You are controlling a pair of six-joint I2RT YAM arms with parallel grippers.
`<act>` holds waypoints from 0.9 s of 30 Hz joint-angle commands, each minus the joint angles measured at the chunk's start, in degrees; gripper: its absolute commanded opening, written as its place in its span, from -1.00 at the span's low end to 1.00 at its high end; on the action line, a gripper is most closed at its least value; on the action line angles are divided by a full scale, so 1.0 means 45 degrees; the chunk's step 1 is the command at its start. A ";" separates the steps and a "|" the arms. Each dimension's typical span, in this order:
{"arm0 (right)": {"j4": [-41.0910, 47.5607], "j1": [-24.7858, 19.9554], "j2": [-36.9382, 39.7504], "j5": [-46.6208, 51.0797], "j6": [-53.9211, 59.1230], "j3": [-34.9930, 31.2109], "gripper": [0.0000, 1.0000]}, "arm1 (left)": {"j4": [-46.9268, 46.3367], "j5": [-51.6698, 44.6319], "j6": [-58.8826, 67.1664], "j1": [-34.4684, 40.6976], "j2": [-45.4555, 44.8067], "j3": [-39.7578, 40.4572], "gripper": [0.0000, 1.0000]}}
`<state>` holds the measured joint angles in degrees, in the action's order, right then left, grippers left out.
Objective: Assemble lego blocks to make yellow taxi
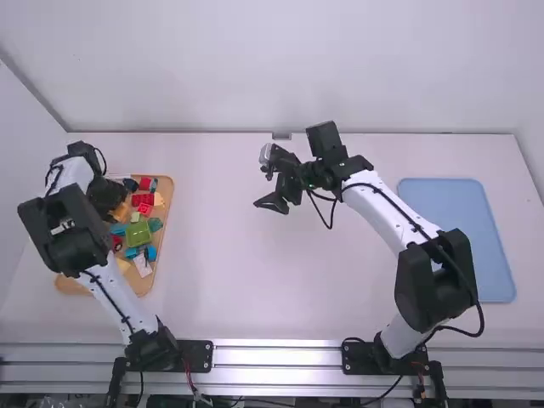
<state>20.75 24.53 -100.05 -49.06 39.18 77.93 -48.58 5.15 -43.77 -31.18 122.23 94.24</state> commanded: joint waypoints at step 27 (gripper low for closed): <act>0.3997 -0.2691 0.2958 -0.1768 0.2875 0.0175 0.97 | 0.1729 -0.3002 1.4702 0.9020 -0.5659 -0.5183 -0.65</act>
<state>36.32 12.99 -90.06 -55.40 46.15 77.95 -41.25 -11.99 16.99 3.31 95.46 71.11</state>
